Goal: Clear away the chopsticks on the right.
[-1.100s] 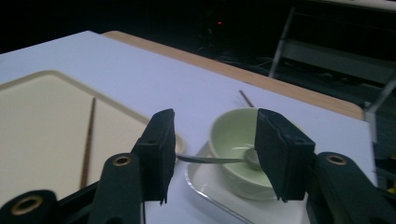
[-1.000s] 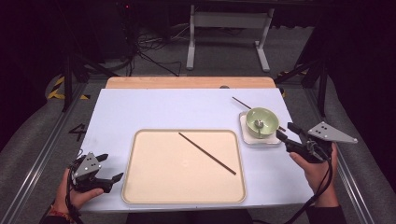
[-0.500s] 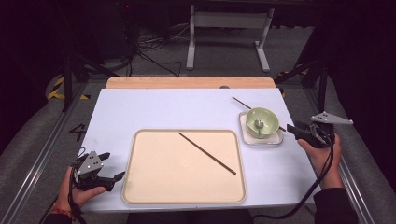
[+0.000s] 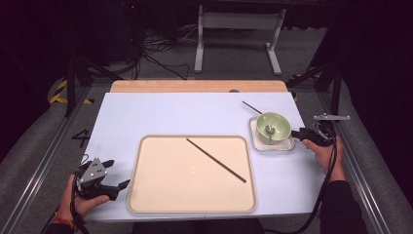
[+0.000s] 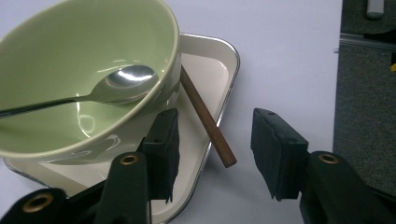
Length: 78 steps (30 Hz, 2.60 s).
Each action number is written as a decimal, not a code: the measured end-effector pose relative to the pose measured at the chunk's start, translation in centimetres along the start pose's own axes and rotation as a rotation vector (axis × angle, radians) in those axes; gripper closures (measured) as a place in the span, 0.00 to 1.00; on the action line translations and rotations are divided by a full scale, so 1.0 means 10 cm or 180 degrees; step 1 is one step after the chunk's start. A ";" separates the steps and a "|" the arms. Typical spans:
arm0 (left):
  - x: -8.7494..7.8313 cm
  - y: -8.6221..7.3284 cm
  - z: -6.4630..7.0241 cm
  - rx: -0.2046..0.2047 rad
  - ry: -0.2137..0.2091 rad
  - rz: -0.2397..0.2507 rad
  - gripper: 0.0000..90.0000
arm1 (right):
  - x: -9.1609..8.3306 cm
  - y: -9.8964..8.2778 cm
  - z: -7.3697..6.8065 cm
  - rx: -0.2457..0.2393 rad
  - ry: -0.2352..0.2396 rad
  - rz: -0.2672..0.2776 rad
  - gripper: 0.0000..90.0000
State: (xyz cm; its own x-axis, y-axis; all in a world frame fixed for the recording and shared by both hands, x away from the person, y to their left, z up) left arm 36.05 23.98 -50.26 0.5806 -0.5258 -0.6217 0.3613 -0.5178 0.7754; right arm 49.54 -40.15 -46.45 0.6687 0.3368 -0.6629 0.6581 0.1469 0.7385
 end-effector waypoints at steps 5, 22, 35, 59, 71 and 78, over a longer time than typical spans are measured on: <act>-0.01 -0.02 0.01 -0.0007 -0.0018 -0.0008 0.14 | 0.13 -0.03 -0.01 -0.0012 0.0025 -0.0183 0.59; -0.04 -0.06 0.01 -0.0010 0.0001 -0.0045 0.14 | 0.21 -0.07 0.00 -0.0106 0.0047 -0.0268 0.90; -0.04 -0.06 0.02 0.0028 -0.0010 -0.0063 0.14 | 0.03 -0.03 0.03 -0.0115 -0.0028 -0.0071 0.94; -0.02 -0.03 0.04 0.0046 -0.0053 -0.0055 0.14 | -0.92 0.32 -0.72 -0.0492 0.0153 0.0776 0.94; -0.04 -0.03 0.04 0.0038 -0.0046 -0.0026 0.14 | -0.97 0.16 -1.56 -0.0974 0.0604 0.0774 0.94; -0.02 -0.03 0.06 0.0052 -0.0055 -0.0048 0.14 | -0.83 -0.06 -1.94 -0.1209 0.0829 0.0605 0.94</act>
State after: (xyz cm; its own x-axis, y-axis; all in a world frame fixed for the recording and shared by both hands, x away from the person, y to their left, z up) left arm 35.39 23.83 -50.38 0.5625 -0.5292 -0.6353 0.3580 -0.5368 0.7640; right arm 36.87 -24.95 -39.00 0.6241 0.6045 -0.4950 0.3279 0.3724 0.8682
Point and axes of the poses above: each handheld gripper's, and its own axes: x roughly forward along the jaws, y roughly out of its top, z roughly to its right, the point moved 7 cm from there along x, roughly forward along the jaws, and after that the axes turned 1 degree about x, right-handed, at the moved point
